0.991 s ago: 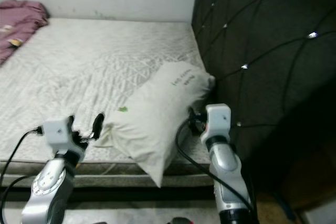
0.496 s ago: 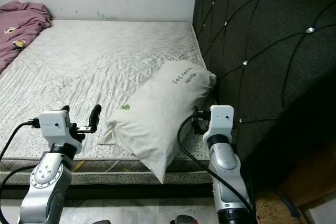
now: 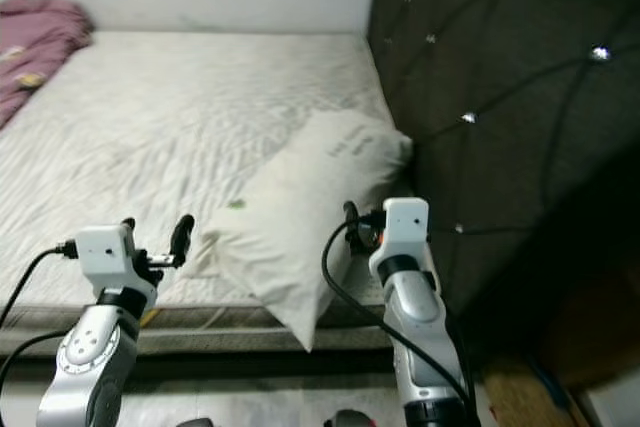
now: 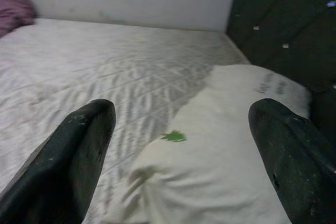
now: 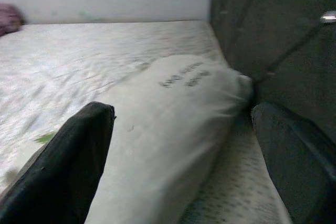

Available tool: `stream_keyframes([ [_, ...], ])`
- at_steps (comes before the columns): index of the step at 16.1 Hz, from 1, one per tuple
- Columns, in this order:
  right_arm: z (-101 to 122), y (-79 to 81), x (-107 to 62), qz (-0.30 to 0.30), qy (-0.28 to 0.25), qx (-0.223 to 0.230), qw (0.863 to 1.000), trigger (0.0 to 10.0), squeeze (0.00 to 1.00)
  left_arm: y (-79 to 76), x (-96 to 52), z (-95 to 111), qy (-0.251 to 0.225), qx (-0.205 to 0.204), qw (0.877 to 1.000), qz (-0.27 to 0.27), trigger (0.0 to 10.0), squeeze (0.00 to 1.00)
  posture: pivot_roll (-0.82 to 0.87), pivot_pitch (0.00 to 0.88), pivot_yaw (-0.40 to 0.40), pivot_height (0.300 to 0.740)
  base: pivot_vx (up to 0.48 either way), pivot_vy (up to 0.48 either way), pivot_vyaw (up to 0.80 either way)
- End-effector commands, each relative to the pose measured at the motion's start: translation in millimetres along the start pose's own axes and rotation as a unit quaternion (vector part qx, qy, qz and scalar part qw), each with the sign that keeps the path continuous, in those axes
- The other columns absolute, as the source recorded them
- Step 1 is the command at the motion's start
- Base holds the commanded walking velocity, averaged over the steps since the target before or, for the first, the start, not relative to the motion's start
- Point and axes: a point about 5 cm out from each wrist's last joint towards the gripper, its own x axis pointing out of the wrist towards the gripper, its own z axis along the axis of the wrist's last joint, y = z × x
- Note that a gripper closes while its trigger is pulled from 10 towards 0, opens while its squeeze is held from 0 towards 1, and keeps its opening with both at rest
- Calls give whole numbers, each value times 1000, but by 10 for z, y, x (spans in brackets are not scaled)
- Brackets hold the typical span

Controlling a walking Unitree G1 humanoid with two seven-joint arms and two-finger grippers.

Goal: Clean up the room

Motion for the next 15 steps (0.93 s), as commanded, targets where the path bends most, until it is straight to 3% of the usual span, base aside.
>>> stream_keyframes([
  [1,41,-41,15,-9,-5,3,1000,10000,0,-20,23,70,-12,1,1000,-6,10000,0,6,0,-8,740,0,0,-644],
  [5,105,-33,13,-7,-21,-7,1000,10000,0,-33,46,95,-19,4,1000,-15,10000,0,1,0,-5,740,64,0,0],
  [8,110,-63,39,-35,-18,-55,998,10000,0,-54,63,98,-20,4,1000,-22,10000,0,-2,0,-5,740,269,0,0],
  [10,132,-49,54,-30,-24,-27,999,10000,0,-63,66,107,-23,1,999,-27,10000,0,-2,0,-6,740,411,0,0],
  [15,121,-82,68,-51,-19,-28,998,10000,0,-39,75,103,-22,9,1000,-11,10000,0,2,0,-10,740,206,0,0],
])
